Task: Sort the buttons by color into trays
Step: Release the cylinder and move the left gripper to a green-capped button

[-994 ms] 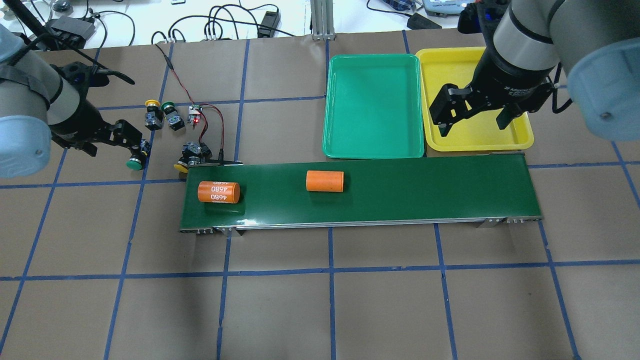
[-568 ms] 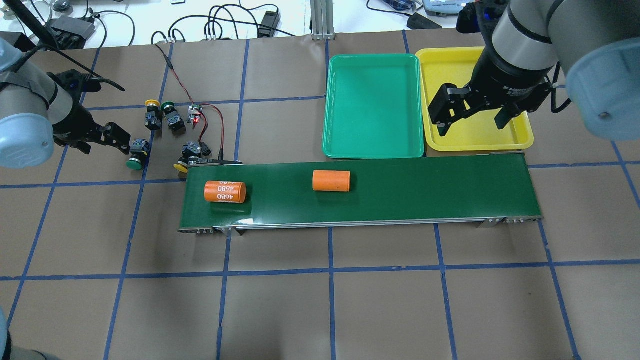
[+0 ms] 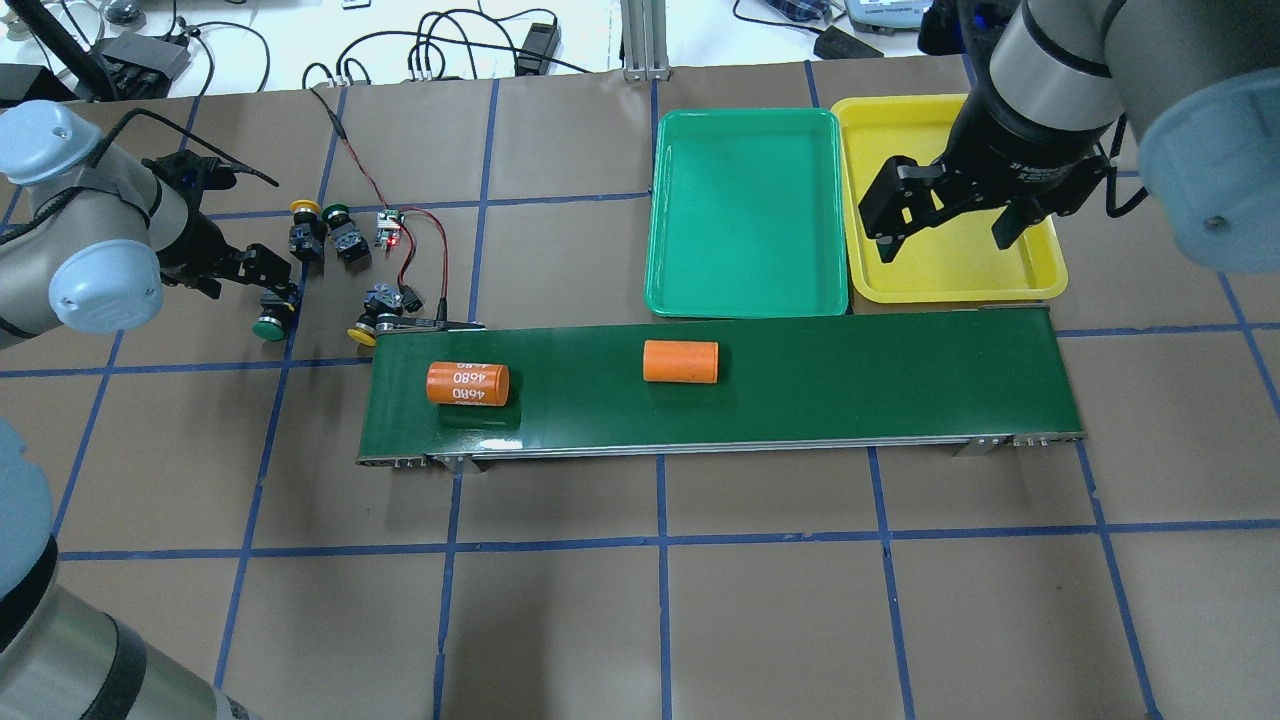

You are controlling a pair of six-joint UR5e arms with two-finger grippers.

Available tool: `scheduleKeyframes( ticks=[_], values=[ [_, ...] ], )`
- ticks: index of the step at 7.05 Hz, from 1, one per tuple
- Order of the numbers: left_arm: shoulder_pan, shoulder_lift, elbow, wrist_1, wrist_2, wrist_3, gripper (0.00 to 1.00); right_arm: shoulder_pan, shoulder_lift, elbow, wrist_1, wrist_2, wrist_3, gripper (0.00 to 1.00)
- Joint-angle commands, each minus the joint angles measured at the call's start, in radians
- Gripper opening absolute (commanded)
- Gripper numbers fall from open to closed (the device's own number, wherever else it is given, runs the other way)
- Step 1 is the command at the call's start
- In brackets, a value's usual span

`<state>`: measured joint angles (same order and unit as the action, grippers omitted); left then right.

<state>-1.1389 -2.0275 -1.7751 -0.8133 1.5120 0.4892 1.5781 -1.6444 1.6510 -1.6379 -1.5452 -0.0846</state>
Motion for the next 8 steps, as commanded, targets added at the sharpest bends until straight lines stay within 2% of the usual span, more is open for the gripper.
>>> scheduleKeyframes(
  ticks=[1, 2, 4, 5, 6, 8],
  values=[
    [-0.002, -0.04, 0.003, 0.028, -0.036, 0.0, 1.0, -0.003, 0.003, -0.011, -0.002, 0.002, 0.0, 1.0],
    [-0.001, -0.054, 0.0, 0.028, -0.038, 0.0, 1.0, -0.004, 0.006, -0.025, -0.003, 0.004, 0.003, 1.0],
    [0.001, -0.072, 0.005, 0.028, -0.038, -0.001, 0.74, -0.01, 0.02, -0.039, -0.003, 0.005, 0.002, 1.0],
    [-0.001, -0.073, 0.005, 0.028, -0.033, -0.001, 0.22, -0.015, 0.026, -0.057, -0.003, 0.005, 0.003, 1.0],
    [-0.001, -0.074, 0.006, 0.029, -0.032, 0.0, 0.0, -0.016, 0.059, -0.086, -0.002, 0.007, 0.003, 1.0],
    [-0.002, -0.053, 0.006, 0.028, -0.032, 0.0, 0.0, -0.017, 0.113, -0.16, 0.007, 0.013, 0.005, 1.0]
  ],
)
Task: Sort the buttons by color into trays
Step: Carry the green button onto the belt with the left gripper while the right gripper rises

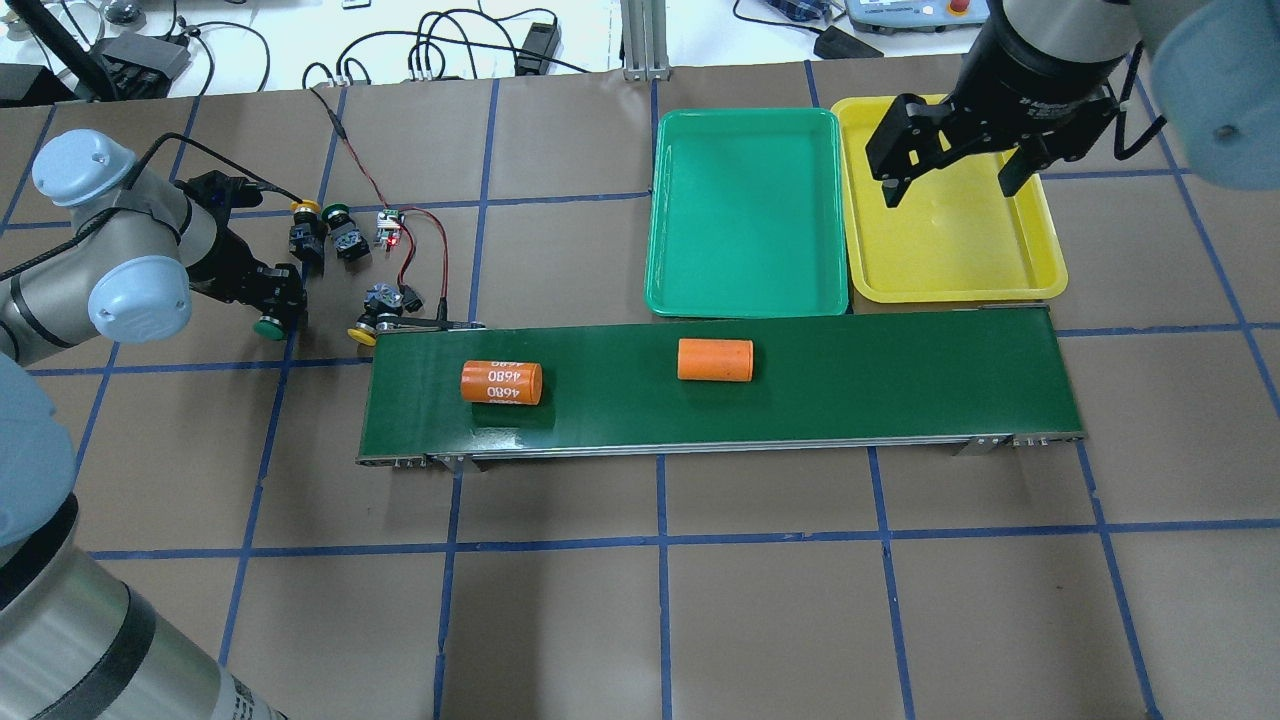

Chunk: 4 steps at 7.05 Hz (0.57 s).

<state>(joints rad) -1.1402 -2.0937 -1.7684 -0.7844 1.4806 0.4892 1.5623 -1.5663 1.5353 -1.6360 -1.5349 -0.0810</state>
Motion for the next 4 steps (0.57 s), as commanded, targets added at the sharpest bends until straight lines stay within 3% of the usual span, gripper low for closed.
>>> scheduleKeyframes(
  ticks=[1, 4],
  values=[
    [-0.021, 0.043, -0.002, -0.01, 0.001, -0.001, 0.0, -0.001, 0.044, -0.067, 0.008, 0.002, 0.001, 1.0],
    [-0.102, 0.249, -0.029, -0.209, -0.005, -0.041, 0.0, -0.008, 0.063, -0.069, 0.001, 0.016, -0.011, 1.0]
  ],
)
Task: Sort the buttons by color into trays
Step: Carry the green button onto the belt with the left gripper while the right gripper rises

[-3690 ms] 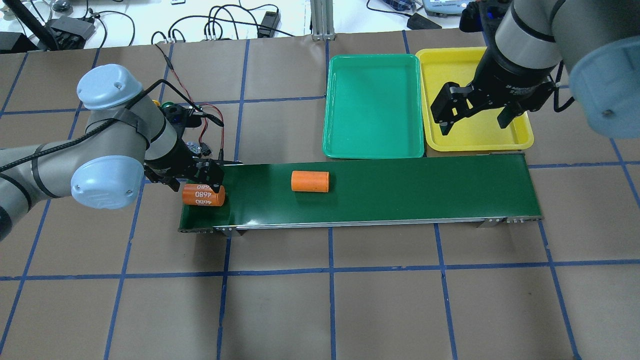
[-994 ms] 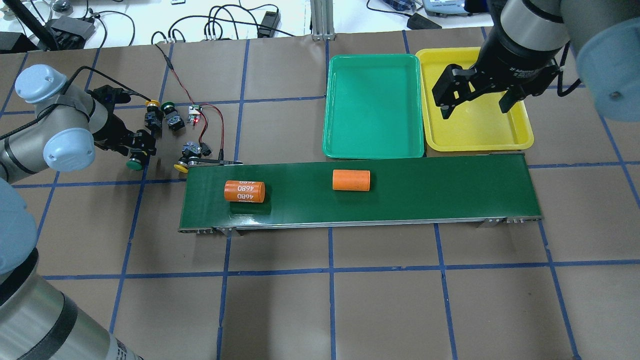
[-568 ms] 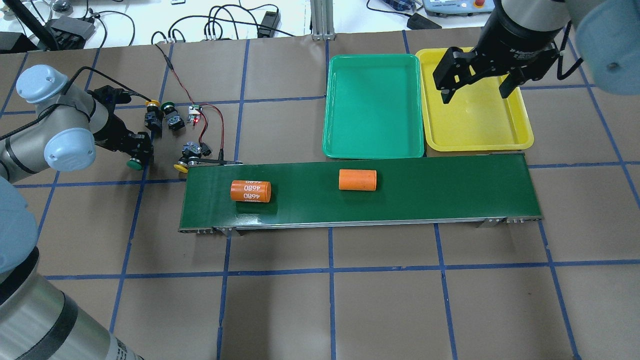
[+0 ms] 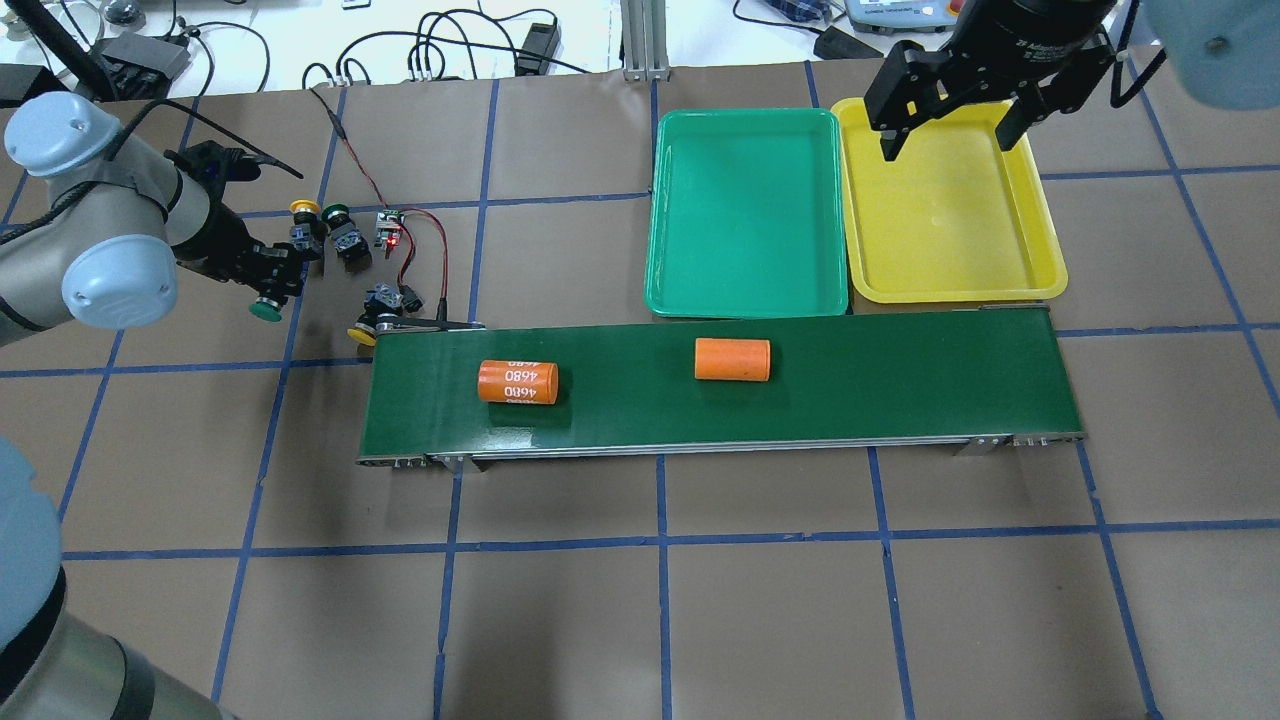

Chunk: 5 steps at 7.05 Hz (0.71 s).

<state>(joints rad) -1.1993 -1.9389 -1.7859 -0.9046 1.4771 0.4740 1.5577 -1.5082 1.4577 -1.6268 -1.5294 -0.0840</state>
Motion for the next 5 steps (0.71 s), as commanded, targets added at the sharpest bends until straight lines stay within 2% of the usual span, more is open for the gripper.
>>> scheduleKeyframes(
  ticks=[1, 2, 4, 5],
  values=[
    [-0.089, 0.159, -0.047, -0.156, -0.006, -0.084, 0.0, -0.004, 0.005, 0.012, -0.012, 0.041, -0.011, 1.0],
    [-0.141, 0.21, -0.097, -0.192, -0.033, -0.148, 0.0, -0.004, -0.001, 0.015, -0.012, 0.038, -0.011, 1.0],
    [-0.218, 0.277, -0.253, -0.171, -0.031, -0.204, 0.0, -0.004, -0.004, 0.018, -0.005, 0.038, -0.011, 1.0],
    [-0.223, 0.285, -0.265, -0.165, -0.028, -0.204, 0.0, -0.004, -0.007, 0.024, -0.005, 0.038, -0.01, 1.0]
  ],
)
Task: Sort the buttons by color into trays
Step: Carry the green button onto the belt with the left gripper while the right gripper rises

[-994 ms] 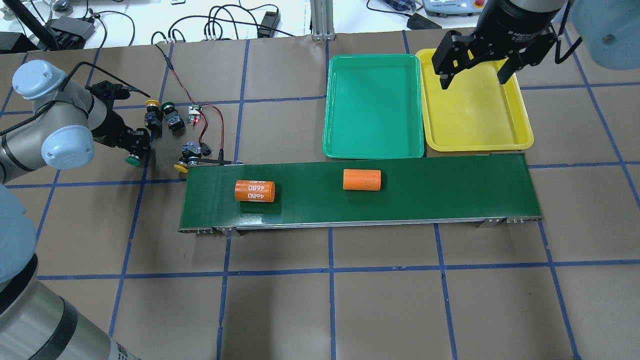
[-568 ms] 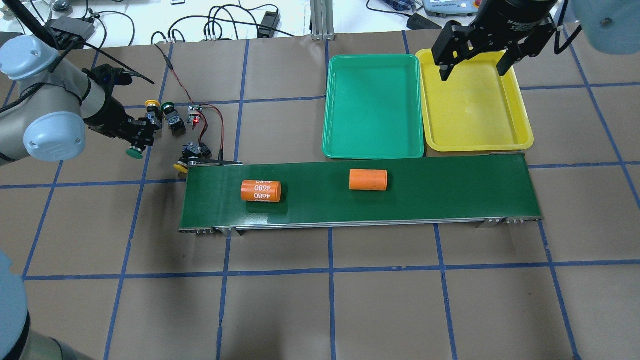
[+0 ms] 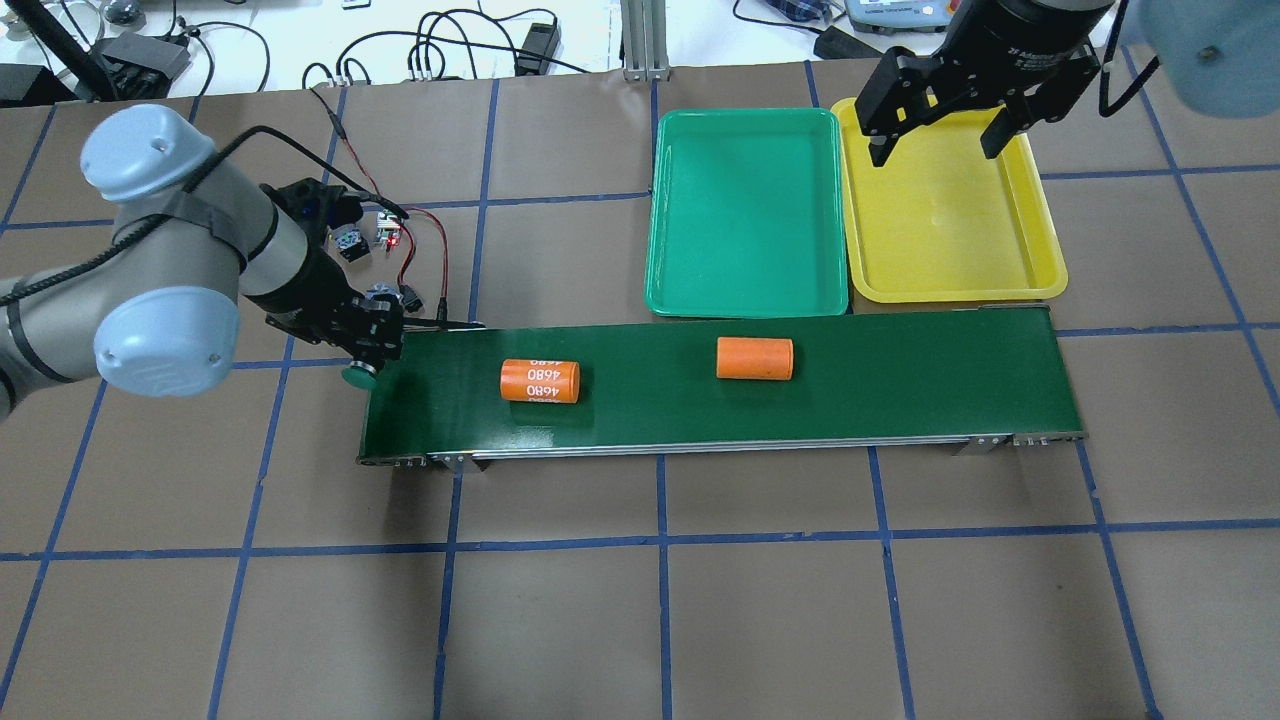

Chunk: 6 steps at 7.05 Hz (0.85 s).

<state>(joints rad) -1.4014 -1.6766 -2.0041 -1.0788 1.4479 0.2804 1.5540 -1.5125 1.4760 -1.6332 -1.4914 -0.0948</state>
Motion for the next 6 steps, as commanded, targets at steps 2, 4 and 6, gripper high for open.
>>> scheduleKeyframes(
  ticks=[2, 4, 6],
  values=[
    [-0.019, -0.009, -0.044, 0.075, 0.016, -0.012, 0.0, 0.0, -0.005, 0.006, 0.012, -0.001, 0.003, 1.0],
    [-0.011, -0.014, -0.061, 0.134, 0.014, -0.021, 0.0, 0.0, -0.006, 0.006, 0.018, -0.006, 0.007, 1.0],
    [-0.019, -0.022, -0.064, 0.131, 0.016, -0.075, 0.71, 0.0, -0.014, 0.006, 0.033, -0.01, 0.007, 1.0]
  ],
)
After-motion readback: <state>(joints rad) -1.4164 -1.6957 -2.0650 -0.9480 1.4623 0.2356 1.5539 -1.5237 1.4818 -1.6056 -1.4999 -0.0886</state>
